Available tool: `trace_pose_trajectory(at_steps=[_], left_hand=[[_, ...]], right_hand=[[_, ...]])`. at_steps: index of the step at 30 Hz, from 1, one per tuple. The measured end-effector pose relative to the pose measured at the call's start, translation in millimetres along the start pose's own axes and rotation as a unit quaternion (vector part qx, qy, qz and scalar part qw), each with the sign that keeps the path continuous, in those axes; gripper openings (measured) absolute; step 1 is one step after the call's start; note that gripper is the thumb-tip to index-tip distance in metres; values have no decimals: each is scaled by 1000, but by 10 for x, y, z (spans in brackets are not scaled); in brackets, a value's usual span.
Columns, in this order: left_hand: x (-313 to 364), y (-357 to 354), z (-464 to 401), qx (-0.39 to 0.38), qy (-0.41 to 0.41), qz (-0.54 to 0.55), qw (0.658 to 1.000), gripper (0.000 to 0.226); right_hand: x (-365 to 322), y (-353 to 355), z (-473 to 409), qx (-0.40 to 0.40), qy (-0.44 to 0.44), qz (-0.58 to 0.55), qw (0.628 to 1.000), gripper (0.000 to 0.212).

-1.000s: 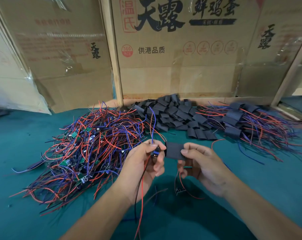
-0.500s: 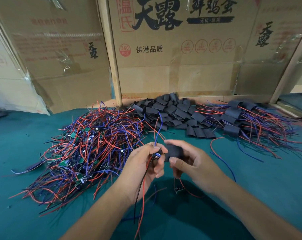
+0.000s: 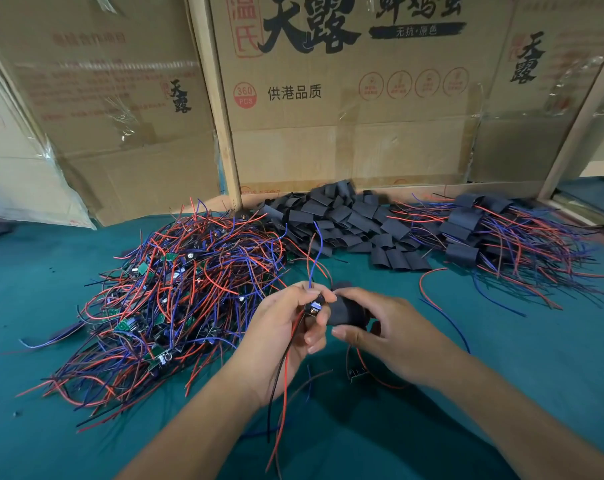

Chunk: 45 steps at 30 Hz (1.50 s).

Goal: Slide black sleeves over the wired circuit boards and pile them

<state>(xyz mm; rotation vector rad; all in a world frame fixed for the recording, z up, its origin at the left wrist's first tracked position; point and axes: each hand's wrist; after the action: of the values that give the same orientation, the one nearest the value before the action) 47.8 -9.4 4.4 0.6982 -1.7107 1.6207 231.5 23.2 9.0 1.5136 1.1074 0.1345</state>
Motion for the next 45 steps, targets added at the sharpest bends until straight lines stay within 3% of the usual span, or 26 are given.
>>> trace_pose_trajectory(at_steps=[3,6,12,17,19,23,28,35,45], left_hand=[[44,-12,52,7,-25,-20,999,20],[154,-30,83,54,-72,-1,996,20],[342,17,90,104,-141,14,984,27],[441,110,53,173,-204,35,963,27],[462,146,42,210,-223,45,951,28],[519,215,35,253,-239,82,934,28],[565,220,47,263,-241,114,927,31],[619,152,73,273,-241,168,916,34],[631,141,90,263,-250,179,914,32]], right_hand=[[0,-35,-3,18,-9,27,999,34],[-8,-39,9,37,-29,-2,999,45],[-88,-91,39,-61,-14,-96,993,35],[-67,-19,36,-80,-31,-133,987,34],[-41,24,48,-77,-20,-69,994,28],[-21,10,57,-101,26,106,989,49],[-92,-109,68,-101,52,76,991,53],[-190,-294,115,-101,38,9,994,31],[-312,-285,128,-150,31,-100,983,39]])
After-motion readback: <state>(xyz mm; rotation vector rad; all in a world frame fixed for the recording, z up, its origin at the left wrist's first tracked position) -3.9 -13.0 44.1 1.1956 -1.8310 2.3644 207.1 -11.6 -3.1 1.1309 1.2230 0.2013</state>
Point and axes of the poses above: each hand's wrist, its own z-axis away from the middle knuckle, its own y-axis out of the back of the hand, x = y × z, and after that the axes turned 12 degrees about z, right-handed
